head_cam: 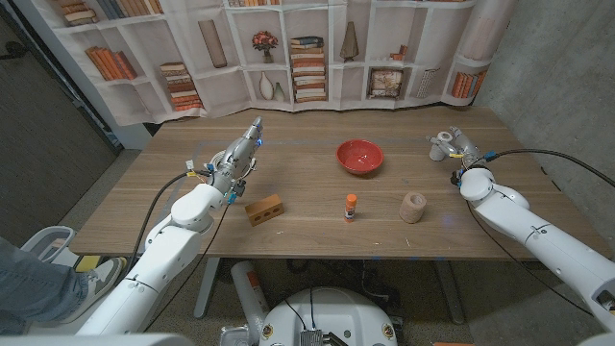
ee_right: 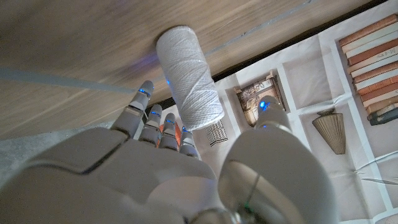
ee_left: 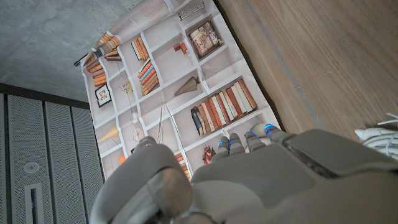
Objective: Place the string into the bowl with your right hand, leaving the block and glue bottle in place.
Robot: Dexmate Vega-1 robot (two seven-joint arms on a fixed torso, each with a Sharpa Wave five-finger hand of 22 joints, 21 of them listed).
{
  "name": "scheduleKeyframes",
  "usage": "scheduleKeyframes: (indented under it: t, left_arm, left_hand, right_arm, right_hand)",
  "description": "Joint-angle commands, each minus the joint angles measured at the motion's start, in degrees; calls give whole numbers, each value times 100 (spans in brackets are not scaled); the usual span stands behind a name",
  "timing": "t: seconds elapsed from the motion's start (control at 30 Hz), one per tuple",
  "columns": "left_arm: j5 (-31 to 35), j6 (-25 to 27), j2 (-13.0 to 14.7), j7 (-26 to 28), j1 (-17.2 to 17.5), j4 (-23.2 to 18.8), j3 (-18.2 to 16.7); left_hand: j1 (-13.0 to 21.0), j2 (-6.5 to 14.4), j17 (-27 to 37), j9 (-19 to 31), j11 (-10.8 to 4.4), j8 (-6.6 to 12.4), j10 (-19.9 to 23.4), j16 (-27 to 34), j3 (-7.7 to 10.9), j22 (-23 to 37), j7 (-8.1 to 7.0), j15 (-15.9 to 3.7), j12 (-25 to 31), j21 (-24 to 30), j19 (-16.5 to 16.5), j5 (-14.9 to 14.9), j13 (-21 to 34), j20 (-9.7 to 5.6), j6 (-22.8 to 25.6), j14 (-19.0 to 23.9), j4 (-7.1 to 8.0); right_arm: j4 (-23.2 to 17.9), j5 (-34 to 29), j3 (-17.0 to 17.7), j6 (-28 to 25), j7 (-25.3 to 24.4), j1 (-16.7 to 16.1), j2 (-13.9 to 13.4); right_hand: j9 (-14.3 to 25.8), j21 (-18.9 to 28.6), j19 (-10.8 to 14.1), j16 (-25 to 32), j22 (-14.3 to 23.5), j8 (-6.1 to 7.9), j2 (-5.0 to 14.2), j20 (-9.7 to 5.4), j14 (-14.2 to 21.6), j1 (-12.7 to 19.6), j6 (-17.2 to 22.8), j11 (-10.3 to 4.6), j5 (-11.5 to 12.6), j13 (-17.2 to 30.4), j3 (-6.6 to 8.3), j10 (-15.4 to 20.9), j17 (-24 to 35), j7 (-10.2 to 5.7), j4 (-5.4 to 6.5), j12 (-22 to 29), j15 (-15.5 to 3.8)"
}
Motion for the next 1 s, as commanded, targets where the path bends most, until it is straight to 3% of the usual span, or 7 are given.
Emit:
scheduleKeyframes:
  t: [0.03,0.3,0.53,0.67,0.8,1.0]
  left_arm:
    - [5,27,-28,-34,-68,95,35]
    - [1,48,-47,-71,-132,180,63]
    - [4,71,-71,-78,-176,233,80]
    - [11,75,-80,-86,-190,243,89]
    - [3,90,-63,-111,-185,238,78]
    - [-8,111,-75,-100,-171,251,63]
  left_hand:
    - [42,25,24,25,-34,-5,-7,-1,-33,23,-7,12,-13,-5,-570,30,16,52,32,-229,17]
    - [46,31,24,25,-32,-7,8,-1,-44,23,-5,9,-9,-5,-569,31,17,60,32,-227,17]
    - [50,37,24,25,-33,-8,7,-2,-52,23,-12,8,-11,-4,-568,32,17,62,36,-228,17]
    - [52,40,24,25,-38,-9,2,-1,-56,23,-14,8,-13,-5,-569,32,17,61,36,-226,17]
    - [54,43,24,25,-25,-9,1,-1,-60,23,-18,7,-14,-3,-565,33,17,57,38,-224,17]
    - [58,49,24,26,-46,-11,6,0,-67,23,-23,7,-13,-6,-572,34,17,66,37,-223,17]
  right_arm:
    - [131,-7,-75,-107,58,105,48]
    - [183,-44,-123,-196,8,170,92]
    - [225,-80,-156,-244,-53,211,128]
    - [240,-82,-146,-281,-135,219,167]
    - [221,-98,-155,-315,-153,220,159]
    - [188,-140,-194,-479,-159,255,157]
  right_hand:
    - [23,58,157,67,33,38,1,-67,203,114,89,2,62,24,-13,52,13,9,3,25,-37]
    - [24,72,302,91,43,76,59,-203,402,215,245,-33,87,26,4,154,21,19,-5,56,-121]
    - [24,98,530,153,59,164,142,-526,803,422,609,-98,111,30,43,402,36,18,-34,136,-300]
    - [22,145,784,226,74,228,191,-786,1242,525,956,-170,99,38,37,751,57,149,-14,251,-512]
    - [16,176,969,256,81,278,234,-906,1524,583,1259,-275,71,50,25,1099,74,317,10,368,-607]
    - [5,218,1223,273,91,391,304,-1019,1847,706,1825,-316,24,51,22,1712,85,334,18,557,-749]
